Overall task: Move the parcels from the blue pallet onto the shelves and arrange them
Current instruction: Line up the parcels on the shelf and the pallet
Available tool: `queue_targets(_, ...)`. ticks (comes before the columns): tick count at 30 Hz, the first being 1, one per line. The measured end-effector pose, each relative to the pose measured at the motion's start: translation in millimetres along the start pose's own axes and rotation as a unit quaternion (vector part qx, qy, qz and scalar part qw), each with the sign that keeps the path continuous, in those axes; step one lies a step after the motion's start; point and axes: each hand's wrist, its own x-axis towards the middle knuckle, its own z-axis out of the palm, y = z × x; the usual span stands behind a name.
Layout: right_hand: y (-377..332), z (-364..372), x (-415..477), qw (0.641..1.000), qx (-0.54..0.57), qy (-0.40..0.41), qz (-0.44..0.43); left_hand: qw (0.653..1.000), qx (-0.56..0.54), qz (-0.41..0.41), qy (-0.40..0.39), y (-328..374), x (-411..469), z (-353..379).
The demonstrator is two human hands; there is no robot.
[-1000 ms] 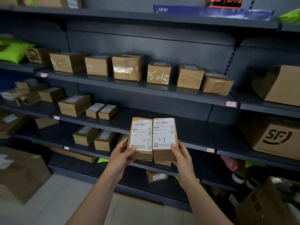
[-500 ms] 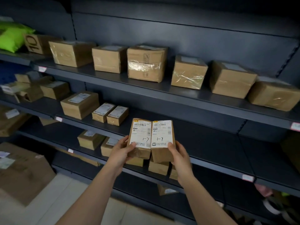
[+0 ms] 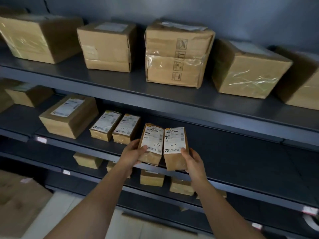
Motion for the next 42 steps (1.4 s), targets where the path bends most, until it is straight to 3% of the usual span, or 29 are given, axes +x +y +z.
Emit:
queue_targets(7, 3.9, 22.0, 53.1, 1.000, -0.011, 0.003, 0.017, 0.999, 0.030, -0.031, 0.013, -7.6, 65.7, -1.8)
queue_targets(11, 8.2, 28.2, 67.6, 0.999, -0.043, -0.003, 0.008, 0.990, 0.135, -0.008, 0.031, -14.9, 83.4, -2.8)
queue_targets(17, 15.4, 34.6, 74.2, 0.980, -0.175, 0.028, -0.092, 0.940, 0.328, 0.092, 0.008, -23.1, 82.3, -1.4)
queue_targets(21, 15.6, 34.6, 70.9, 0.948, -0.283, -0.004, -0.148, 0.883, 0.449, 0.140, 0.006, -32.1, 81.0, -4.2)
queue_targets(33, 15.2, 14.0, 81.5, 0.878, -0.426, 0.080, -0.205, 0.829, 0.531, 0.175, -0.001, -23.1, 91.3, 0.0)
queue_targets(42, 6.8, 9.8, 71.5, 0.856, -0.480, 0.056, -0.181, 0.765, 0.608, 0.214, -0.004, -17.2, 72.9, 6.5)
